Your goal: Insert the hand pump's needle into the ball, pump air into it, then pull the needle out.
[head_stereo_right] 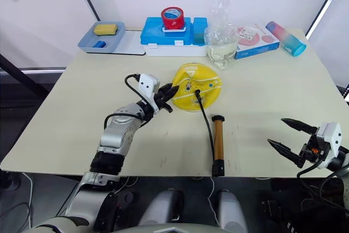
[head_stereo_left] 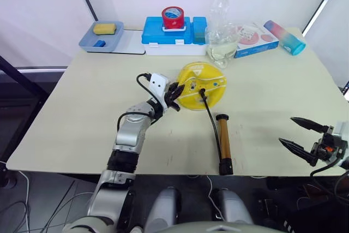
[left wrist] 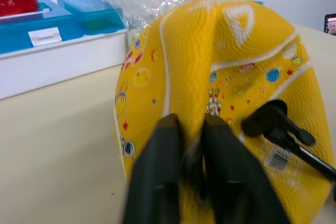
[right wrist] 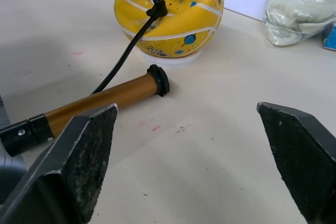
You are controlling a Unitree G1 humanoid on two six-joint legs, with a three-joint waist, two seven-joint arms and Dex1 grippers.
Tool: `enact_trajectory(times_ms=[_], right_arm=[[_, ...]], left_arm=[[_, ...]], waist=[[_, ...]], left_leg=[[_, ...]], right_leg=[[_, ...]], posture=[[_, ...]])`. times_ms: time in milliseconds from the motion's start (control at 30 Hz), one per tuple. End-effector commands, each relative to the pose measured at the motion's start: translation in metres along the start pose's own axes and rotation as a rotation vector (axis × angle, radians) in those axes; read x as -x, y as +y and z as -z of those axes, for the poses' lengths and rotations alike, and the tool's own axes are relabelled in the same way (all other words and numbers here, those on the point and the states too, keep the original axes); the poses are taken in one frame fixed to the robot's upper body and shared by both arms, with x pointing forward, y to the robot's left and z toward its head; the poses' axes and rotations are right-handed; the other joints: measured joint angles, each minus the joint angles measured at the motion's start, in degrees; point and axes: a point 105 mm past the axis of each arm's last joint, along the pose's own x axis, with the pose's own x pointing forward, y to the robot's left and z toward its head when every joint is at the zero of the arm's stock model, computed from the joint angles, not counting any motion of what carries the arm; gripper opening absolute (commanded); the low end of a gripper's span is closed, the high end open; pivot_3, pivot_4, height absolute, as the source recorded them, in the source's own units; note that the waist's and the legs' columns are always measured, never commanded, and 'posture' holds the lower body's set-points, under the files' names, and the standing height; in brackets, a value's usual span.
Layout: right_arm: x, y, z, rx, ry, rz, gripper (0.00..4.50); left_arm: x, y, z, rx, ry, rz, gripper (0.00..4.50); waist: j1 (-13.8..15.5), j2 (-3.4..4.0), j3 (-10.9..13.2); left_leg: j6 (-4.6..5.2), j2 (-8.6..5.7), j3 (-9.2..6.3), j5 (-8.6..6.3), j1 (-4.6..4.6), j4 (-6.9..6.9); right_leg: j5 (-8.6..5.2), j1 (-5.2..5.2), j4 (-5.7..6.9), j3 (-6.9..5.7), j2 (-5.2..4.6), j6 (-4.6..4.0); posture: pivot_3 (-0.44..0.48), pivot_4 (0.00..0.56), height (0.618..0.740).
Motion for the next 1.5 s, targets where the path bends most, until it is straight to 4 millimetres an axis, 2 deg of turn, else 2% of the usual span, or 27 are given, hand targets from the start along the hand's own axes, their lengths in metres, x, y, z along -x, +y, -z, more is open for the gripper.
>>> enact_trajectory(times_ms=[33, 67, 167, 200, 333, 500, 600, 900, 1033, 1267, 1500], right_arm=[[0.005, -0.003, -0.008, 0.024, -0.038, 0.022, 4.50], [0.005, -0.002, -0.008, 0.023, -0.037, 0.020, 4.50], [0.006, -0.001, -0.006, 0.023, -0.034, 0.019, 4.50], [0.006, -0.001, -0.005, 0.024, -0.034, 0.020, 4.50], [0.007, 0.001, -0.002, 0.027, -0.031, 0.022, 4.50], [0.007, 0.004, 0.002, 0.038, -0.029, 0.018, 4.50], [0.008, 0.005, 0.004, 0.041, -0.024, 0.018, 4.50], [0.017, 0.005, 0.009, 0.052, 0.000, 0.017, 4.50], [0.023, 0.005, 0.010, 0.049, 0.007, 0.022, 4.50], [0.029, 0.003, 0.009, 0.041, 0.019, 0.017, 4.50], [0.030, 0.006, 0.009, 0.037, 0.021, -0.008, 4.50]], left_arm=[[0.007, -0.002, -0.029, -0.035, -0.078, 0.034, 2.57], [0.009, -0.001, -0.034, -0.041, -0.094, 0.037, 2.79], [0.020, 0.001, -0.044, -0.052, -0.118, 0.044, 4.17], [0.025, 0.002, -0.046, -0.055, -0.121, 0.047, 4.41], [0.047, 0.004, -0.040, -0.057, -0.100, 0.073, 4.41], [0.079, 0.012, -0.022, -0.043, -0.047, 0.114, 4.41], [0.100, 0.011, -0.006, -0.098, 0.026, 0.179, 4.41], [0.157, 0.019, 0.021, 0.010, 0.111, 0.196, 4.41], [0.181, 0.021, 0.027, 0.025, 0.153, 0.202, 4.41], [0.206, 0.024, 0.030, 0.043, 0.189, 0.214, 4.41], [0.202, 0.013, 0.035, 0.042, 0.206, 0.248, 4.41]], waist=[[0.0, -0.02, 0.1], [0.0, -0.03, 0.2], [0.0, 0.00, 0.3], [0.0, 0.00, 0.3], [-0.1, 0.03, 0.3], [-0.1, 0.06, 0.3], [0.0, 0.09, 0.3], [0.0, 0.12, 0.4], [-0.1, 0.19, 0.4], [0.0, 0.25, 0.4], [0.0, 0.25, 0.4]], left_leg=[[0.00, 0.00, 0.00, 0.00, -0.01, 0.01], [0.00, 0.00, -0.02, 0.00, -0.02, 0.03], [0.00, 0.02, -0.03, 0.00, -0.02, 0.05], [0.00, 0.01, -0.03, 0.00, -0.02, 0.05], [0.00, 0.02, 0.02, 0.00, 0.02, 0.05], [0.00, 0.05, 0.04, 0.00, 0.06, 0.08], [0.00, 0.07, 0.06, 0.00, 0.08, 0.13], [-0.01, 0.09, 0.15, 0.00, 0.10, 0.14], [-0.01, 0.13, 0.23, -0.01, 0.07, 0.11], [-0.01, 0.13, 0.29, -0.01, 0.11, 0.14], [-0.01, 0.13, 0.33, -0.01, 0.10, 0.13]], right_leg=[[0.00, 0.00, 0.00, 0.00, 0.01, 0.00], [0.01, -0.01, 0.02, -0.01, 0.02, -0.01], [0.04, -0.01, 0.07, 0.01, 0.01, -0.06], [0.04, -0.01, 0.07, 0.01, 0.01, -0.07], [0.04, -0.01, 0.12, 0.09, 0.01, -0.08], [0.01, -0.02, 0.20, 0.10, 0.02, -0.05], [-0.02, -0.03, 0.25, 0.11, 0.03, -0.01], [-0.01, -0.05, 0.25, 0.16, -0.06, -0.01], [-0.02, -0.15, 0.26, 0.19, -0.08, -0.03], [-0.09, -0.15, 0.31, 0.19, -0.18, 0.10], [-0.06, -0.15, 0.32, 0.21, -0.17, 0.07]], posture=[[0.000, 0.150, 0.739], [0.000, 0.150, 0.739], [0.000, 0.150, 0.739], [0.000, 0.150, 0.739], [0.000, 0.150, 0.739], [0.000, 0.150, 0.739], [0.000, 0.150, 0.739], [0.000, 0.150, 0.739], [0.000, 0.150, 0.739], [0.000, 0.150, 0.739], [0.000, 0.150, 0.739]])
